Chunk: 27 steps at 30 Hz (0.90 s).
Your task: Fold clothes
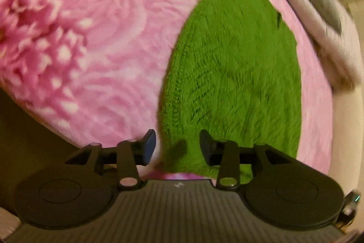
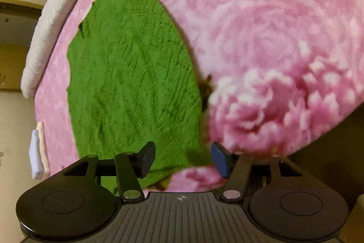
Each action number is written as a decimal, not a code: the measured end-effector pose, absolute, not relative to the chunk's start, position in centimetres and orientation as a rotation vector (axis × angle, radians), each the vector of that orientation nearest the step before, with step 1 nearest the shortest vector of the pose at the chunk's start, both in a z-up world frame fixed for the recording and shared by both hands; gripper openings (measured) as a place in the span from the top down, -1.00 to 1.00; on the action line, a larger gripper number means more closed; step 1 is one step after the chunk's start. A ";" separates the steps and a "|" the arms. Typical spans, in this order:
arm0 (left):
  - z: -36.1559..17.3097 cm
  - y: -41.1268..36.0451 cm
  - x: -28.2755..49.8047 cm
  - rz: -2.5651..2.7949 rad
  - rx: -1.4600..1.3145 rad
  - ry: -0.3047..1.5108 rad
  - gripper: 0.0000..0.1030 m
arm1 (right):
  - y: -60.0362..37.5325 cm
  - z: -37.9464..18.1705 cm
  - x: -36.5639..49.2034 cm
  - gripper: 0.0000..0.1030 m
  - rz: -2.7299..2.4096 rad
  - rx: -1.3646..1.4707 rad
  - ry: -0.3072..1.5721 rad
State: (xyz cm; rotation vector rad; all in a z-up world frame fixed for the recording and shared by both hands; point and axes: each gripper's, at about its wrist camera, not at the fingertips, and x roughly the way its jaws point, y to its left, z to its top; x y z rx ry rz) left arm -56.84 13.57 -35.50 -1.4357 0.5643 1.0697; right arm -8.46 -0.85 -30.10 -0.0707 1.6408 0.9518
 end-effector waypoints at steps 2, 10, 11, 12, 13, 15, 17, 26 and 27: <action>-36.0 14.3 -56.9 1.089 -1.462 0.571 0.29 | -0.5 -31.0 -8.2 -0.13 0.934 -0.090 1.626; -31.1 12.0 -50.6 0.987 -0.818 0.880 0.42 | 0.2 -27.2 -12.4 -0.13 1.197 -0.520 1.166; -30.5 11.1 -49.2 0.943 -0.702 0.934 0.38 | 0.0 -26.7 -14.3 -0.13 1.276 -0.656 1.033; -30.4 10.1 -47.8 0.895 -0.602 0.976 0.36 | -0.3 -26.6 -16.4 -0.13 1.348 -0.787 0.898; -30.6 9.2 -46.3 0.848 -0.513 1.014 0.36 | -0.5 -26.6 -18.2 -0.13 1.410 -0.899 0.774; -31.8 7.8 -44.1 0.778 -0.399 1.074 0.35 | -1.2 -27.6 -21.2 -0.13 1.500 -1.037 0.616; -32.6 6.6 -42.7 0.732 -0.297 1.104 0.35 | -1.9 -28.6 -24.0 -0.13 1.577 -1.164 0.452; -35.8 3.7 -38.8 0.638 0.089 1.198 0.33 | -2.4 -32.2 -27.7 -0.13 1.636 -1.349 0.123; -36.0 3.4 -38.6 0.635 0.129 1.211 0.32 | -2.5 -32.4 -27.9 -0.13 1.628 -1.366 0.075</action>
